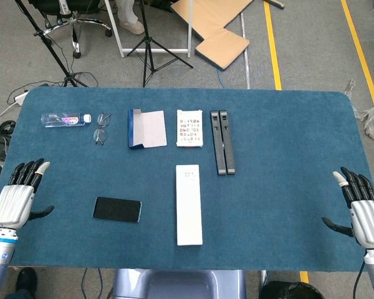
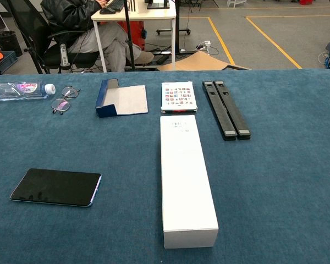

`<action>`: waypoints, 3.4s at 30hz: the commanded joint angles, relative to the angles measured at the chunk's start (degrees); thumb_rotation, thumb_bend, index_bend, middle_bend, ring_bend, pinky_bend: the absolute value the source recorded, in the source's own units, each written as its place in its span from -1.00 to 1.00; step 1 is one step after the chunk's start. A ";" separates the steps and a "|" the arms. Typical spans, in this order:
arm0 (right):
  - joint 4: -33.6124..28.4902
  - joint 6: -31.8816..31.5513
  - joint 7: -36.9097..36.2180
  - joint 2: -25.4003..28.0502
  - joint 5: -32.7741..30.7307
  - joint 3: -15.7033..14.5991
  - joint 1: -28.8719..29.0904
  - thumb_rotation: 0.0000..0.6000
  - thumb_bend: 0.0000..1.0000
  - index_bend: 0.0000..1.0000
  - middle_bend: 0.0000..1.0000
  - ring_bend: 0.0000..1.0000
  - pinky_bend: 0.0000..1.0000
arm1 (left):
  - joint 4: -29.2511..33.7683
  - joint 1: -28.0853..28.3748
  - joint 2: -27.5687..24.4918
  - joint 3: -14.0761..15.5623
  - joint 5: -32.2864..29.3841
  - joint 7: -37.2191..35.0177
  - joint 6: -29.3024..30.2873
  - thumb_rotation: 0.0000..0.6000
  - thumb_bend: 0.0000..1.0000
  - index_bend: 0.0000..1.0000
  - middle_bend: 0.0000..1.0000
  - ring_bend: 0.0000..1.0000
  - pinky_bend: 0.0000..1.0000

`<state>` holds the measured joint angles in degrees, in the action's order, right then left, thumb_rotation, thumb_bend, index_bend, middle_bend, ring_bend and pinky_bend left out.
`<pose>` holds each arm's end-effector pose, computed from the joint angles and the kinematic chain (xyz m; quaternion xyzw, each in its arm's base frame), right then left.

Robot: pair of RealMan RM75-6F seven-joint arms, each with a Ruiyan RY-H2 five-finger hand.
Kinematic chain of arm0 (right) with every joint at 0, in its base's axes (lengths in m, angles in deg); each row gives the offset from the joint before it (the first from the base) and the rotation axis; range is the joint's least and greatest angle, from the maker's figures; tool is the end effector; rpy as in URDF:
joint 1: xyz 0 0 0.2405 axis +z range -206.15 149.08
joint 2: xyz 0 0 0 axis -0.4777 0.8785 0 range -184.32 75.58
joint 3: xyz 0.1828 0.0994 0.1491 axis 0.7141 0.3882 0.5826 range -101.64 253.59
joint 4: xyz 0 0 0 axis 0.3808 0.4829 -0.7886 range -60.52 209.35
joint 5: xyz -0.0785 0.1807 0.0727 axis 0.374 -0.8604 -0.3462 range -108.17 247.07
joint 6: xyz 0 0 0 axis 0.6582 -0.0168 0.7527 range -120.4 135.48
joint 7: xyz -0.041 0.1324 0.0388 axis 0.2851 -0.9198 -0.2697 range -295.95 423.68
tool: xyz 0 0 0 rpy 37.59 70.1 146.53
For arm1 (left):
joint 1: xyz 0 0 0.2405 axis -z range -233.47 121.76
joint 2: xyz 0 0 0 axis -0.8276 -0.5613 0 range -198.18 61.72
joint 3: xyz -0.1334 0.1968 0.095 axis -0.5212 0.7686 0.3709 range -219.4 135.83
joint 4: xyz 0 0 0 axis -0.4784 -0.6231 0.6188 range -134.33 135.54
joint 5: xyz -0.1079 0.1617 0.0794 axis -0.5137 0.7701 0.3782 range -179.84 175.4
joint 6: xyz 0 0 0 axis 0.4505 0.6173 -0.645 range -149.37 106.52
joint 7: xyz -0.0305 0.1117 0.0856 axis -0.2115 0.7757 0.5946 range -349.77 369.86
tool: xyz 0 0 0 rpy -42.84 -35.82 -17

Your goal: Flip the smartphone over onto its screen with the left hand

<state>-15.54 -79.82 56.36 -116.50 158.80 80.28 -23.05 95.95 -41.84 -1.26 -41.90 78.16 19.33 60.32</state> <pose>-0.3071 -0.1898 0.1796 0.5905 -0.3686 0.4386 0.5684 -0.2843 0.2163 0.1284 -0.6351 -0.3729 -0.3667 0.5685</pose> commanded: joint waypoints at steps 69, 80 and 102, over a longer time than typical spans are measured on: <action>-0.70 1.81 -3.27 1.40 -0.51 -0.69 0.05 1.00 -1.00 -0.89 -1.00 -1.00 -1.00 | -8.37 11.66 22.29 0.87 -11.49 18.20 -23.60 1.00 0.20 -0.58 -0.67 -0.70 -0.82; -0.78 2.20 -3.47 1.38 -0.51 -0.82 0.19 1.00 -1.00 -0.88 -1.00 -1.00 -1.00 | 0.10 11.94 15.85 2.21 -12.92 21.46 -23.71 1.00 0.43 -0.47 -0.53 -0.56 -0.77; -0.55 2.77 -3.22 1.17 -0.80 -0.87 0.41 1.00 -1.00 -0.86 -1.00 -1.00 -1.00 | 9.66 23.94 9.65 -2.16 -38.86 25.44 -31.37 1.00 0.51 -0.47 -0.70 -0.74 -0.72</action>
<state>-16.08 -77.04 53.14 -115.32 158.00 79.40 -22.64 106.16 -18.31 8.46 -43.62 39.25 45.98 29.44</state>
